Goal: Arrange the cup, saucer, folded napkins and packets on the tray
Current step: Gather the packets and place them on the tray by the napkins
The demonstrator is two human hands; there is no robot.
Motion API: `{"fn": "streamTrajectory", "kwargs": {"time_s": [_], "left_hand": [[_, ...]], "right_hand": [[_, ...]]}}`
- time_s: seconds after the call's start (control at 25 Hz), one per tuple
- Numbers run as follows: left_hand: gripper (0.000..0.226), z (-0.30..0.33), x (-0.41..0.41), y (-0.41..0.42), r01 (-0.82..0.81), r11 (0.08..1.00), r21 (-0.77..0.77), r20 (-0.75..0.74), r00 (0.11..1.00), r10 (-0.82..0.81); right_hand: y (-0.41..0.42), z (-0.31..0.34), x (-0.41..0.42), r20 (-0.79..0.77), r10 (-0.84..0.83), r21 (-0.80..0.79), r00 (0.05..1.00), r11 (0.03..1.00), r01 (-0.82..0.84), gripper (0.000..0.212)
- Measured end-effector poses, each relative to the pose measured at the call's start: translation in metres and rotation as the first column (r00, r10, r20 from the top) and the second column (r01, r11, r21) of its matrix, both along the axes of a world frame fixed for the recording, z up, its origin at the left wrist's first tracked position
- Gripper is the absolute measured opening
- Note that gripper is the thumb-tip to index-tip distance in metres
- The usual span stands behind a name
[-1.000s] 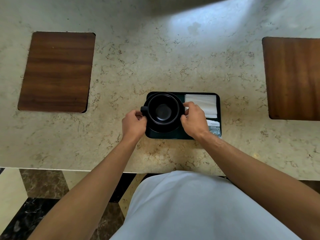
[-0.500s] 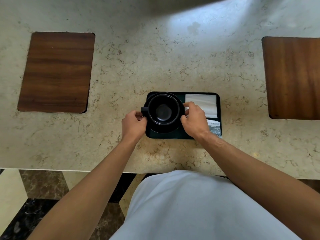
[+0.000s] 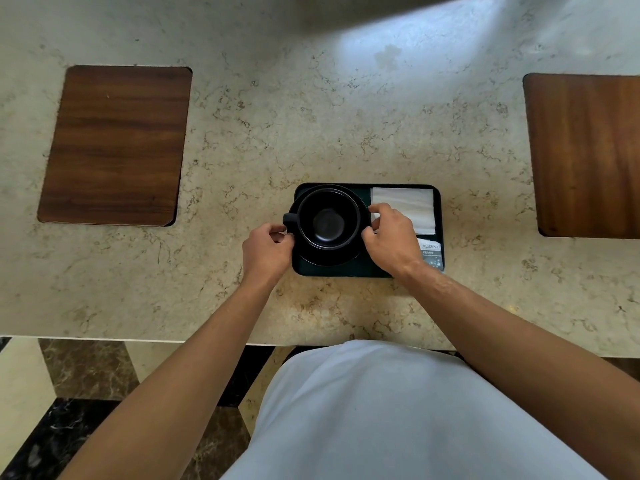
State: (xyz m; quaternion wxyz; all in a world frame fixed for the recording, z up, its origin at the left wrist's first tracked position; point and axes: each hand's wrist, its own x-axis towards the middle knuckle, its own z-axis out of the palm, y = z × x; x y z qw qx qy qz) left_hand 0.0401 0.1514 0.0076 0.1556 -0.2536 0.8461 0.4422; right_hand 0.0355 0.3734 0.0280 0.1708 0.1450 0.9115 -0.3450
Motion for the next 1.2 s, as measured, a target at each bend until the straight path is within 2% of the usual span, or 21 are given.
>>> {"fn": "streamTrajectory", "kwargs": {"time_s": [0.08,0.24,0.4,0.56,0.68,0.8,0.88,1.0,1.2], "left_hand": [[0.026,0.007,0.006,-0.002,-0.046,0.999,-0.012,-0.023,0.999,0.045],[0.009,0.027,0.022,-0.002,-0.167,0.985,0.047,-0.091,0.981,0.17],[0.009,0.039,0.029,0.013,-0.196,0.956,0.219,-0.043,0.977,0.21],[0.013,0.043,0.036,0.033,-0.21,0.937,0.278,-0.018,0.975,0.223],[0.01,0.045,0.041,0.041,-0.308,0.881,0.36,0.079,0.951,0.3],[0.026,0.049,0.042,0.048,-0.396,0.784,0.479,0.162,0.917,0.364],[0.039,0.052,0.042,0.052,-0.406,0.766,0.498,0.169,0.912,0.373],[0.044,0.053,0.04,0.054,-0.399,0.781,0.48,0.153,0.915,0.374],[0.048,0.051,0.029,0.05,-0.414,0.796,0.441,0.153,0.909,0.388]], "right_hand": [[0.002,0.003,-0.002,-0.044,-0.027,0.012,0.999,1.0,0.027,0.041],[0.004,0.011,-0.017,-0.178,-0.057,-0.051,0.982,0.998,0.049,0.031],[-0.003,0.018,-0.047,-0.125,0.053,-0.162,0.991,0.984,-0.073,0.036],[-0.01,0.019,-0.059,-0.065,0.223,-0.184,0.973,0.956,-0.231,0.039],[-0.01,0.021,-0.063,-0.058,0.265,-0.221,0.963,0.937,-0.271,0.041],[-0.008,0.023,-0.063,-0.068,0.275,-0.236,0.959,0.93,-0.283,0.042],[-0.007,0.023,-0.062,-0.072,0.285,-0.226,0.956,0.929,-0.294,0.042],[-0.005,0.019,-0.06,-0.044,0.247,-0.263,0.968,0.932,-0.25,0.042],[0.0,0.012,-0.052,0.063,0.066,-0.424,0.996,0.905,-0.033,0.032]]}}
